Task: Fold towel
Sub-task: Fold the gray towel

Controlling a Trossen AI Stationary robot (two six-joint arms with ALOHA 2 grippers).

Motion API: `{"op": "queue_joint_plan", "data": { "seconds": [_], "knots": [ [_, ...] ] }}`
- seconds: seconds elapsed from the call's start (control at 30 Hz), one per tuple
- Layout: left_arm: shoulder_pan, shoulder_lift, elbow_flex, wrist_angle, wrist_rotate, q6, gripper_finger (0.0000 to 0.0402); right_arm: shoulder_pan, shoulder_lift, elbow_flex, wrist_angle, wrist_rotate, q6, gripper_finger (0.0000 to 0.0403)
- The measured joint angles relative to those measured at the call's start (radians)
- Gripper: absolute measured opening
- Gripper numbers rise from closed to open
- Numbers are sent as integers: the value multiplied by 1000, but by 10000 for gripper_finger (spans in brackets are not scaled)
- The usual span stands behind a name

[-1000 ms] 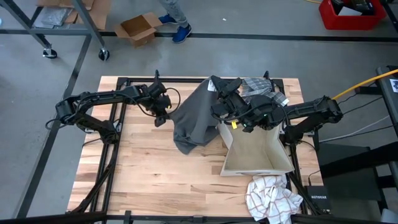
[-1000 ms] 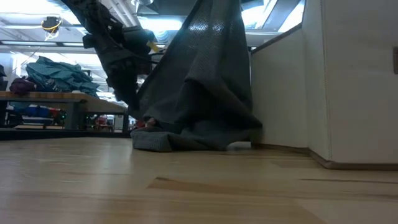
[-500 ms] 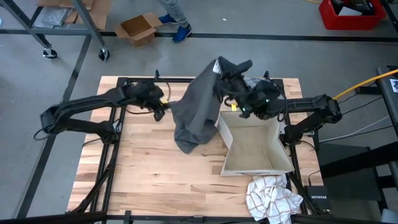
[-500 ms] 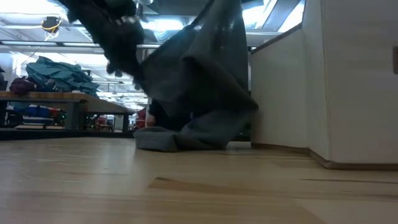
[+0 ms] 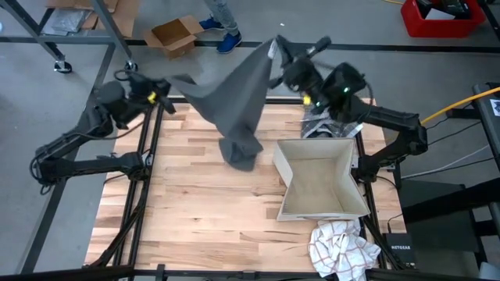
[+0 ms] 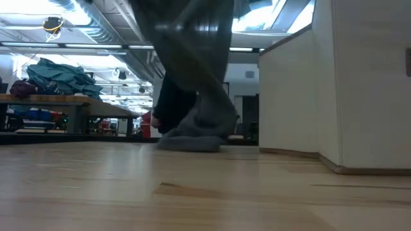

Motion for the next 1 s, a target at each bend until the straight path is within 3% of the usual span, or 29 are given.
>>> {"op": "queue_joint_plan", "data": {
  "seconds": [0.23,0.43,0.6,1.0],
  "knots": [
    [2,50,80,268,-95,200,0,-111,0,138,-10,-176,213,4],
    [53,117,162,500,-103,275,0,-194,28,236,-25,-342,428,4],
    [97,185,268,519,-104,320,0,-231,100,313,-28,-396,488,4],
    [208,302,489,504,-102,431,0,-303,274,474,-52,-407,491,4]
  ]
}}
